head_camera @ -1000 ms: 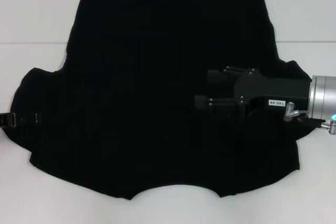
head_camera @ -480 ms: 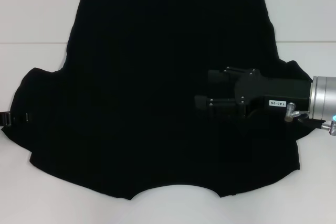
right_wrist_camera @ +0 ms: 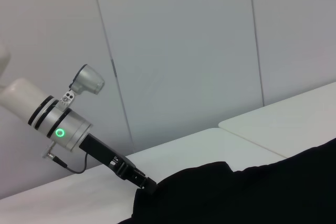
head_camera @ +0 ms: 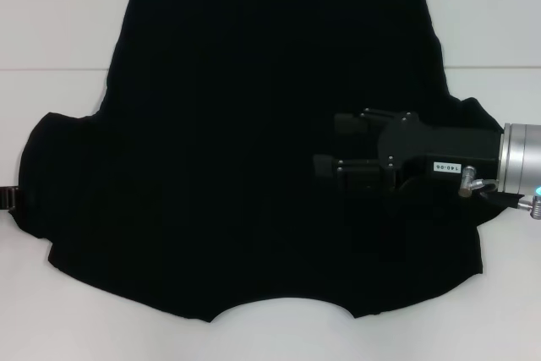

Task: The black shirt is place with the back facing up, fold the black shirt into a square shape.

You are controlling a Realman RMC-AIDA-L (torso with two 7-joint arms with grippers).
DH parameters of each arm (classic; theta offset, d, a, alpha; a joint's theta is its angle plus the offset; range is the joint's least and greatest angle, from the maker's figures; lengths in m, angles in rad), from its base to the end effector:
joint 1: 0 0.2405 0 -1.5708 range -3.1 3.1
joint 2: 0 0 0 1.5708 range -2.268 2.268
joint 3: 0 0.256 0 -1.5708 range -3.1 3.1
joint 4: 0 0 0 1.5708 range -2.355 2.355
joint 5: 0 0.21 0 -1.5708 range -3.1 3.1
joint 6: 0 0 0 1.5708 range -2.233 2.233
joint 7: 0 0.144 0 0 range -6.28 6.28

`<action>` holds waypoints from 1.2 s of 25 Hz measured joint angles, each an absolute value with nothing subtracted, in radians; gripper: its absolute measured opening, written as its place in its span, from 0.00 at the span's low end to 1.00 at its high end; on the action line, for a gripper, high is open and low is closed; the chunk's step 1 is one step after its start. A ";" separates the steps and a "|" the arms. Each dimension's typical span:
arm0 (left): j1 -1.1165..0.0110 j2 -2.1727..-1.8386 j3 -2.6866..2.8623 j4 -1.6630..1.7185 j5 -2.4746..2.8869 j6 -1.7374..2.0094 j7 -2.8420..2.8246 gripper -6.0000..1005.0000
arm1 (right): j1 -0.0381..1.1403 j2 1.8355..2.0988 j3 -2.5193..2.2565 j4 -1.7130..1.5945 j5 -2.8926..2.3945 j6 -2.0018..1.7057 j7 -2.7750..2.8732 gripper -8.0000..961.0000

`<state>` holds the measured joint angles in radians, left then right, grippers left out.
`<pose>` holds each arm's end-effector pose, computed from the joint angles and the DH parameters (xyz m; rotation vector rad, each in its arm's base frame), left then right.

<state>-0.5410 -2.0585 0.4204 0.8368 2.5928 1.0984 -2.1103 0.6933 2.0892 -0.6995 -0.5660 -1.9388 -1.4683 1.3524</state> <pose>-0.3733 0.3580 0.0778 -1.9105 -1.3985 -0.1271 0.2088 0.3710 -0.0176 -2.7342 0.4938 0.7890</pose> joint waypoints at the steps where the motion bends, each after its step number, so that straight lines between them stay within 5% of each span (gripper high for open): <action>1: -0.541 -2.059 0.420 0.837 2.593 1.098 -2.108 0.35 | 0.693 2.089 -0.699 -0.566 -1.939 -1.468 1.352 0.93; 12: -0.543 -2.058 0.420 0.836 2.592 1.097 -2.105 0.01 | 0.691 2.088 -0.699 -0.566 -1.939 -1.470 1.351 0.93; 30: -0.537 -2.054 0.405 0.876 2.594 1.074 -2.114 0.01 | 0.690 2.088 -0.695 -0.566 -1.939 -1.469 1.349 0.93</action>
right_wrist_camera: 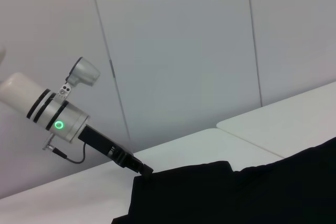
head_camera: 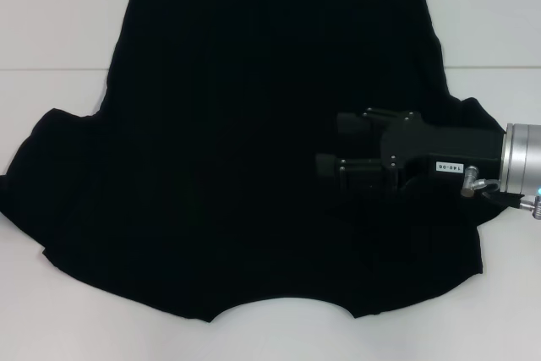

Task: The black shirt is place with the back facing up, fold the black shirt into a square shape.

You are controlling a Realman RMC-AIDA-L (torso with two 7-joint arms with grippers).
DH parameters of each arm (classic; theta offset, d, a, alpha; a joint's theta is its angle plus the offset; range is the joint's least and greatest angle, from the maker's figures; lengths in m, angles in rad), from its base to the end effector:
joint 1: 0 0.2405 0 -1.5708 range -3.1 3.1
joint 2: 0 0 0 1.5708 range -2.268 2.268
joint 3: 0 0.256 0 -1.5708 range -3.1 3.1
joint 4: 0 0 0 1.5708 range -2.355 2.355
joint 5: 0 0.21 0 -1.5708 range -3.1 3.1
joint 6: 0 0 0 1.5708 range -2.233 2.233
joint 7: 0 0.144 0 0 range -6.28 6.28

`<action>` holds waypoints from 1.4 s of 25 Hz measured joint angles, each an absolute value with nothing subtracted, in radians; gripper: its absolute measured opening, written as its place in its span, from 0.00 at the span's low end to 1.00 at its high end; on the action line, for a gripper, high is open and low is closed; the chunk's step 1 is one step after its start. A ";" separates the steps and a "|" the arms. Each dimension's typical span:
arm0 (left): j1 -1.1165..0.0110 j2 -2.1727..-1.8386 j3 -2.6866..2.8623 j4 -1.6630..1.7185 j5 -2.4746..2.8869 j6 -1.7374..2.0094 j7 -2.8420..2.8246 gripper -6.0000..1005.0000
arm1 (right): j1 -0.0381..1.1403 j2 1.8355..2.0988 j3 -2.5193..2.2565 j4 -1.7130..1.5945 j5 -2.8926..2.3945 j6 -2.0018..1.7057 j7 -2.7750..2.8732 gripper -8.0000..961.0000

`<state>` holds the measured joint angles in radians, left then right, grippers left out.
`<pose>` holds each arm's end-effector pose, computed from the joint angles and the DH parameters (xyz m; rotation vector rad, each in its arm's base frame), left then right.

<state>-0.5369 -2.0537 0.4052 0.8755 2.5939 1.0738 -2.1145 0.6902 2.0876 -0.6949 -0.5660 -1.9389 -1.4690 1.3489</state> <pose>-0.3764 0.3609 0.0950 -1.8526 -1.3602 -0.1285 0.2104 0.3708 -0.0164 -2.7284 0.4940 0.7892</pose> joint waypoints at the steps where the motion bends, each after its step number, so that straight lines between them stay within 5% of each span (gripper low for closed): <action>1: -0.537 -2.053 0.403 0.877 2.594 1.074 -2.115 0.01 | 0.690 2.088 -0.695 -0.566 -1.939 -1.468 1.349 0.93; 35: -0.517 -2.060 0.402 0.911 2.588 1.131 -2.156 0.01 | 0.684 2.088 -0.693 -0.566 -1.939 -1.470 1.348 0.93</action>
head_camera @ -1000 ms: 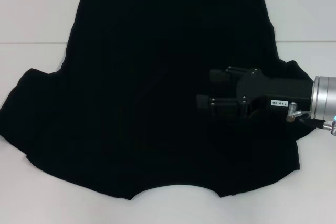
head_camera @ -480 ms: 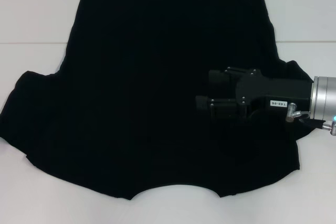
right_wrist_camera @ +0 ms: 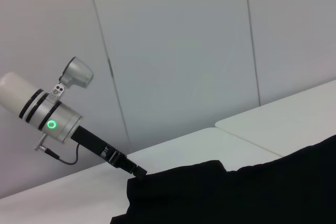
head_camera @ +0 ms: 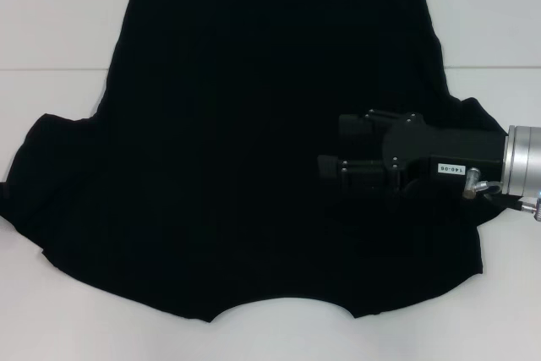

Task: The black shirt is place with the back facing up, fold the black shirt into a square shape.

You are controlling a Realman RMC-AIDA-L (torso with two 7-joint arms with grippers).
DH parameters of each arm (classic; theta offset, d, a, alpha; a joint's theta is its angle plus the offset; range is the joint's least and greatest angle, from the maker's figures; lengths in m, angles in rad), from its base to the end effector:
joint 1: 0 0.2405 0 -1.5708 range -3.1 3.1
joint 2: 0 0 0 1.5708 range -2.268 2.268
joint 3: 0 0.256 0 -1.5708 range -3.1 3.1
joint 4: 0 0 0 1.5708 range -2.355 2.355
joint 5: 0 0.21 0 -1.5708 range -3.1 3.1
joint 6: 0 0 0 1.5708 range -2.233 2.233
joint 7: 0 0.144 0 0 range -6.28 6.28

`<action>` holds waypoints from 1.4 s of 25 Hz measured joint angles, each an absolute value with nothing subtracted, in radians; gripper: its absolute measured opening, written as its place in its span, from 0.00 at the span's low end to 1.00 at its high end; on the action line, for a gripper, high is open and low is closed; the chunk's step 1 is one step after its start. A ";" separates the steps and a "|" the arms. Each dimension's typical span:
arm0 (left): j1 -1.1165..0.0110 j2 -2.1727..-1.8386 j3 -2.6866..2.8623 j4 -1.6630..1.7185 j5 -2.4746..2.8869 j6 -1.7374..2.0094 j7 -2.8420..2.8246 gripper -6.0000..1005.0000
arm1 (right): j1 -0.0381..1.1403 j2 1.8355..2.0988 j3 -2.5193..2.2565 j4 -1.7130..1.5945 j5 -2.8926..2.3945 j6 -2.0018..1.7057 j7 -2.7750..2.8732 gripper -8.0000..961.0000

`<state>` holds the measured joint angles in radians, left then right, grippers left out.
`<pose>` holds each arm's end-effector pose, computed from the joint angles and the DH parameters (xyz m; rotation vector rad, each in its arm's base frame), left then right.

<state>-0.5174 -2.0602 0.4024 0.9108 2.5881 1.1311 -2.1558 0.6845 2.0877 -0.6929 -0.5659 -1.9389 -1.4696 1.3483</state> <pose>-0.3757 0.3523 0.0960 -1.8471 -1.4171 -0.1565 0.2126 0.3696 -0.0161 -2.7243 0.5015 0.7895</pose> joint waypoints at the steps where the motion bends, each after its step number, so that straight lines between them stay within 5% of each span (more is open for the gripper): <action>1: -0.518 -2.060 0.403 0.910 2.588 1.132 -2.156 0.01 | 0.684 2.088 -0.693 -0.566 -1.939 -1.470 1.348 0.93; 19: -0.586 -2.062 0.452 0.899 2.476 1.135 -2.134 0.01 | 0.684 2.089 -0.694 -0.566 -1.939 -1.469 1.347 0.93; 35: -0.596 -2.125 0.600 0.829 2.291 1.210 -1.983 0.01 | 0.669 2.089 -0.692 -0.566 -1.939 -1.480 1.347 0.93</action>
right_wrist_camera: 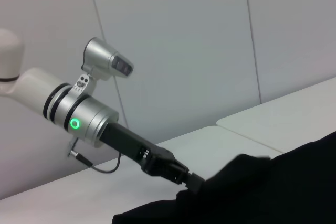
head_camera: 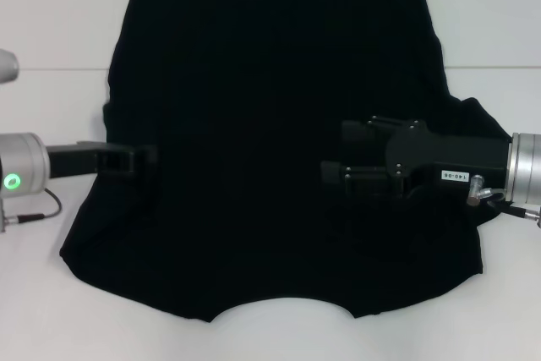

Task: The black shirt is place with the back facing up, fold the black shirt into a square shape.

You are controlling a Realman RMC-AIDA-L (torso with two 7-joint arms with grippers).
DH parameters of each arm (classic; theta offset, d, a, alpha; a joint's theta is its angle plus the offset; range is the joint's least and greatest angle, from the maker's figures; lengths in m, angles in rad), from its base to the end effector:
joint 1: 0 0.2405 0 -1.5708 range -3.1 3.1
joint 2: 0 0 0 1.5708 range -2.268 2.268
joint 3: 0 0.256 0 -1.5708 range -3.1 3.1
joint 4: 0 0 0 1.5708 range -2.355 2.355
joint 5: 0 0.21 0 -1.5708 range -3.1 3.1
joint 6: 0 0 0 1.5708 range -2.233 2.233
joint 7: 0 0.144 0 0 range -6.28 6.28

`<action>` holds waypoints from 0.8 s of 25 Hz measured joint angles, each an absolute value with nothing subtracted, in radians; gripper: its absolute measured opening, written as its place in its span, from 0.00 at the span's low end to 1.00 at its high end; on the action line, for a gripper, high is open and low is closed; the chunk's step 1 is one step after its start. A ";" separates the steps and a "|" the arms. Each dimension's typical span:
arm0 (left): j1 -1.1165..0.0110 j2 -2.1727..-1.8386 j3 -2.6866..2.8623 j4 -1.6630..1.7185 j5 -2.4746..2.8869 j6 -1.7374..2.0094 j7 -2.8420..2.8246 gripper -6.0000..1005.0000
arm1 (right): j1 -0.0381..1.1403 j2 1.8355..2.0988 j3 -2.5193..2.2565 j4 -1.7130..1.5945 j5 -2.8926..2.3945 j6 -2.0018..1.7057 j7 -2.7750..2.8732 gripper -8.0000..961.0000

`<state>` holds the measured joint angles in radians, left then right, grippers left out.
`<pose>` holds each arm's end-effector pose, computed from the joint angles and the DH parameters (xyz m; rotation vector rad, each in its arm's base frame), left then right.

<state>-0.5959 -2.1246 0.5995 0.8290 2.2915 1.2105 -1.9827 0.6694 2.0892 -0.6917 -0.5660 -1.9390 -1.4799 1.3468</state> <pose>-0.2842 0.3839 0.0230 -2.2650 -1.2181 -0.4128 0.2170 0.3650 -0.0166 -2.7247 0.5174 0.7953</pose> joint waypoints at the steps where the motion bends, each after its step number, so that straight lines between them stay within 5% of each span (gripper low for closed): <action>1: -0.596 -2.126 0.601 0.814 2.281 1.214 -1.968 0.01 | 0.669 2.089 -0.692 -0.566 -1.939 -1.480 1.347 0.93; 13: -0.618 -2.152 0.603 0.730 2.240 1.228 -1.882 0.02 | 0.669 2.091 -0.689 -0.557 -1.939 -1.479 1.326 0.93; 20: -0.624 -2.151 0.605 0.729 2.229 1.220 -1.882 0.23 | 0.675 2.088 -0.687 -0.559 -1.939 -1.475 1.328 0.93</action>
<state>-0.6237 -2.1508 0.6047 0.7290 2.2287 1.2202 -1.8816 0.6746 2.0876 -0.6872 -0.5591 -1.9390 -1.4748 1.3284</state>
